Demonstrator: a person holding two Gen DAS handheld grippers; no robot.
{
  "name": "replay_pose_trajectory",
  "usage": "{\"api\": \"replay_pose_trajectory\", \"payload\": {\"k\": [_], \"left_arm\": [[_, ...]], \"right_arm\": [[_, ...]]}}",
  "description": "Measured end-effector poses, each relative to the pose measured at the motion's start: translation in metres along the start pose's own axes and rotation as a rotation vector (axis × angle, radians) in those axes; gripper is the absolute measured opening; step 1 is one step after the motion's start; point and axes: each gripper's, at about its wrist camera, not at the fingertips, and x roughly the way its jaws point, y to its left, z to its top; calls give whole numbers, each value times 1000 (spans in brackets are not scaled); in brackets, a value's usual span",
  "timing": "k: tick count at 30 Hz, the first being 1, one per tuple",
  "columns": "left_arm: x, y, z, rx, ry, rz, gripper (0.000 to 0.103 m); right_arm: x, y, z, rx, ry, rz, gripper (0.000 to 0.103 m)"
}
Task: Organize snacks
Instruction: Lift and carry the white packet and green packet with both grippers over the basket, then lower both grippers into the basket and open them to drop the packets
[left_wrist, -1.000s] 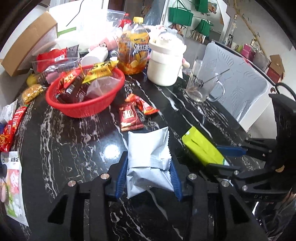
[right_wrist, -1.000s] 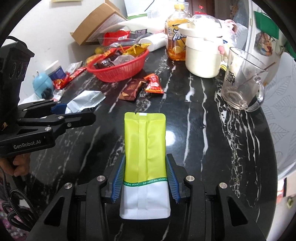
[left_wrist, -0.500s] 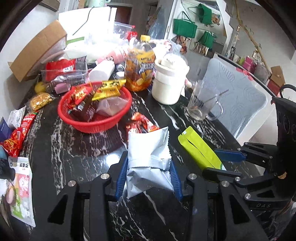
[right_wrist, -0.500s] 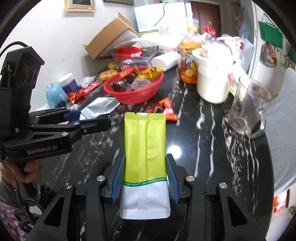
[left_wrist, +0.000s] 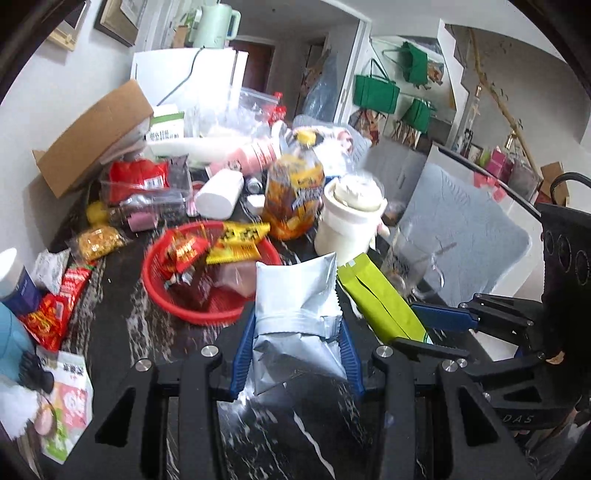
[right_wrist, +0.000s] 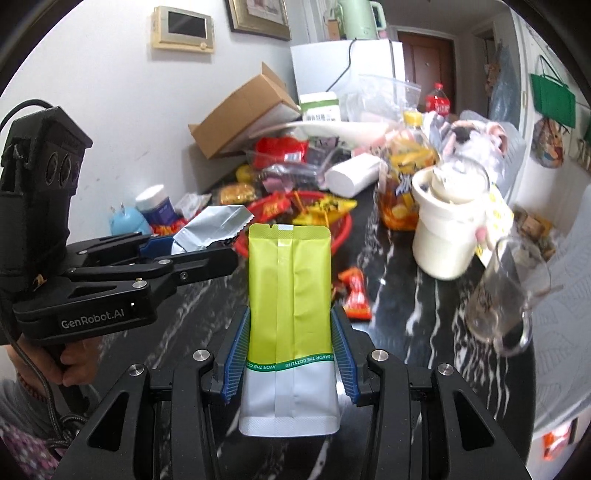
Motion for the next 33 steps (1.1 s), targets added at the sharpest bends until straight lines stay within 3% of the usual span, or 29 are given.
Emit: {"api": "replay_pose_trajectory", "payload": {"k": [11, 23, 33], "left_arm": [[9, 17, 44, -2, -82, 11, 41], [50, 55, 79, -43, -97, 29, 41], [85, 82, 93, -70, -83, 121, 41]], "right_arm": [[15, -3, 49, -14, -58, 3, 43], [63, -17, 98, -27, -86, 27, 43], [110, -26, 123, -37, -69, 33, 43]]}}
